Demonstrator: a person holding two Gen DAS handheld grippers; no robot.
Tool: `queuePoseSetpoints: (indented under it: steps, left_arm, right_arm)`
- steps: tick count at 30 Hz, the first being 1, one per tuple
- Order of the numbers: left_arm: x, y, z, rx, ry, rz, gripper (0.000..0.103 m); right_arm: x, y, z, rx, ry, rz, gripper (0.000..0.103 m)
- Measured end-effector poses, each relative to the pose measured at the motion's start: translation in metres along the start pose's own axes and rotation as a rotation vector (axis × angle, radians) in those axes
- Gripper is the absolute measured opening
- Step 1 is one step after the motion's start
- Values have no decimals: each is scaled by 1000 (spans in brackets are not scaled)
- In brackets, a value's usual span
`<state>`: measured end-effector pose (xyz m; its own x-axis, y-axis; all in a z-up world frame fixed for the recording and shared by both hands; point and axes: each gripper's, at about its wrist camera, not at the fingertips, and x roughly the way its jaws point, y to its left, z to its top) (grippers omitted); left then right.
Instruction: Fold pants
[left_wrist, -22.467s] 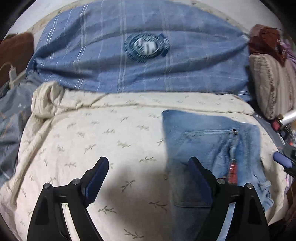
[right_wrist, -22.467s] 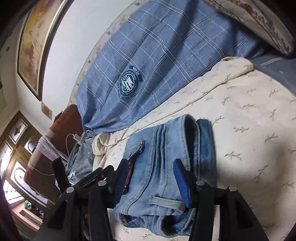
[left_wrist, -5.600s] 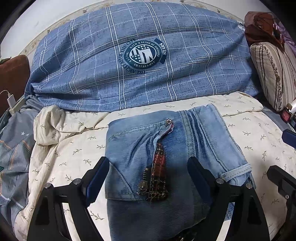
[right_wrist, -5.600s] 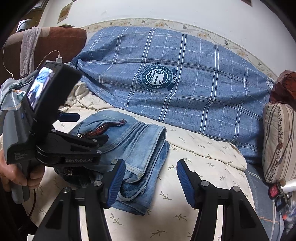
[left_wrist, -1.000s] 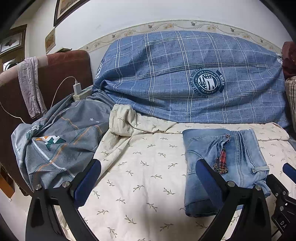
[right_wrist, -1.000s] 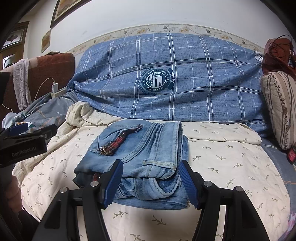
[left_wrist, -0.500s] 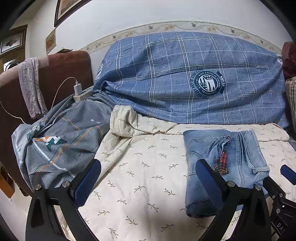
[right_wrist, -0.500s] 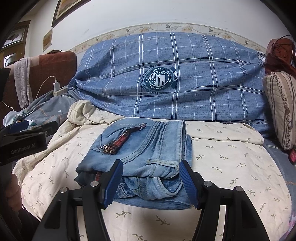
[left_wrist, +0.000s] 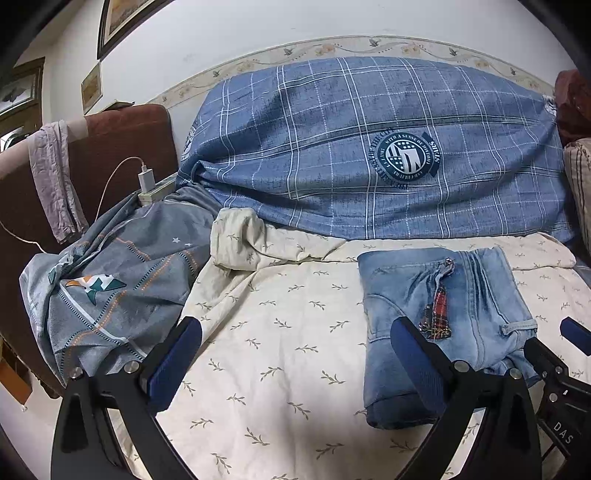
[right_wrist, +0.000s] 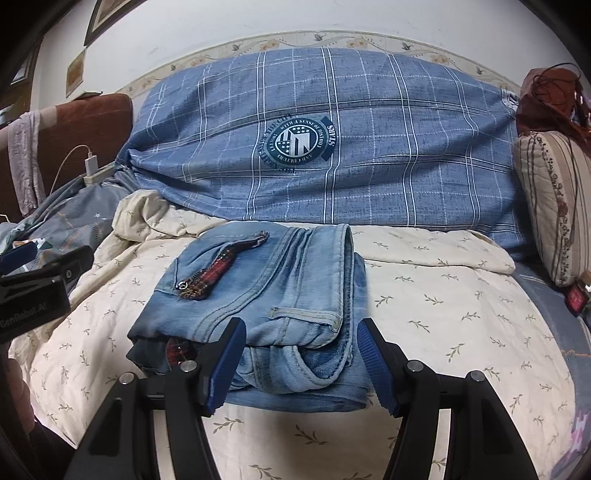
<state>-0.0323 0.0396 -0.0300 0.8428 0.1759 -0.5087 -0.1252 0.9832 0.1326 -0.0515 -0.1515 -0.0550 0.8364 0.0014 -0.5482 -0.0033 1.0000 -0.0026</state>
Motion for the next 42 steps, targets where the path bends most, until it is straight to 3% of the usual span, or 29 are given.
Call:
queuePoseSetpoints:
  steps: [42]
  left_arm:
    - [0, -13, -4, 49, 9, -49, 102]
  right_arm:
    - [-4, 4, 0, -38, -15, -19, 66]
